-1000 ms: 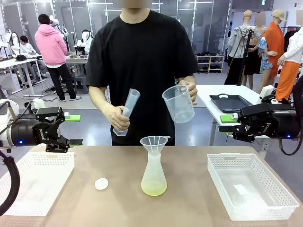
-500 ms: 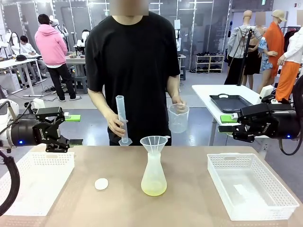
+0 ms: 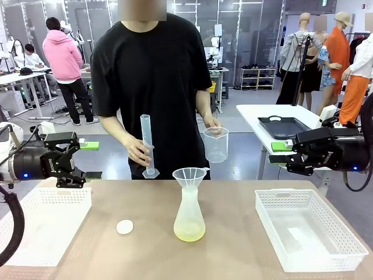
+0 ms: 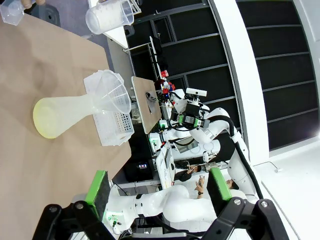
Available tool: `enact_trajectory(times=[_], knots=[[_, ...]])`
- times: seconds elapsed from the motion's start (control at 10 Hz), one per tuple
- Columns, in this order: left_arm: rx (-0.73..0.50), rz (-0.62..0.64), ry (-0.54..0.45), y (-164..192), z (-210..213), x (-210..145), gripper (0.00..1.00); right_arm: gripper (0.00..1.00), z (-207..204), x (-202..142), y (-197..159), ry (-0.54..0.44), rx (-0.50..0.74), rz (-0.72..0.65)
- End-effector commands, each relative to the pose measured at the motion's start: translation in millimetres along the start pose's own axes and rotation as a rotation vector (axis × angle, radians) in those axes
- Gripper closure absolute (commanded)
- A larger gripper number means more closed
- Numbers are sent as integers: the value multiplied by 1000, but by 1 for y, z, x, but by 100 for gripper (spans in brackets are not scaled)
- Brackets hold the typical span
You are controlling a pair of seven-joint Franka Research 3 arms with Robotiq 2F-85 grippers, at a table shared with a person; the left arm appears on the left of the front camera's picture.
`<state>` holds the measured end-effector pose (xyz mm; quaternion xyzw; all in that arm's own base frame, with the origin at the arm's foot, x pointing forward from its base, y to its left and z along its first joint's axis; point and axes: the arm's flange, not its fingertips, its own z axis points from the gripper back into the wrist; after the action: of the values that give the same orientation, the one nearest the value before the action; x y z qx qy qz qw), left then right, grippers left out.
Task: Prepare the solutions needed for the experiment.
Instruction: Once the solution is in the Big flask , pick up the Plastic Funnel and place it back into the right Organizing basket.
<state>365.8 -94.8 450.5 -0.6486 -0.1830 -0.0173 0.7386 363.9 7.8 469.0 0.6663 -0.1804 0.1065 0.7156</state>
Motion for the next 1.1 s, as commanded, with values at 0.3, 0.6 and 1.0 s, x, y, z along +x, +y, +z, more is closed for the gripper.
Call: enact_trajectory(times=[0.3,0.6,1.0], knots=[[-19,13,-8,-3,-2,0,0,56,-5,-1,3,18,-9,16],[-19,13,-8,-3,-2,0,0,56,-39,21,23,116,-251,102],[-19,13,-8,-3,-2,0,0,56,-95,66,33,284,-546,31]])
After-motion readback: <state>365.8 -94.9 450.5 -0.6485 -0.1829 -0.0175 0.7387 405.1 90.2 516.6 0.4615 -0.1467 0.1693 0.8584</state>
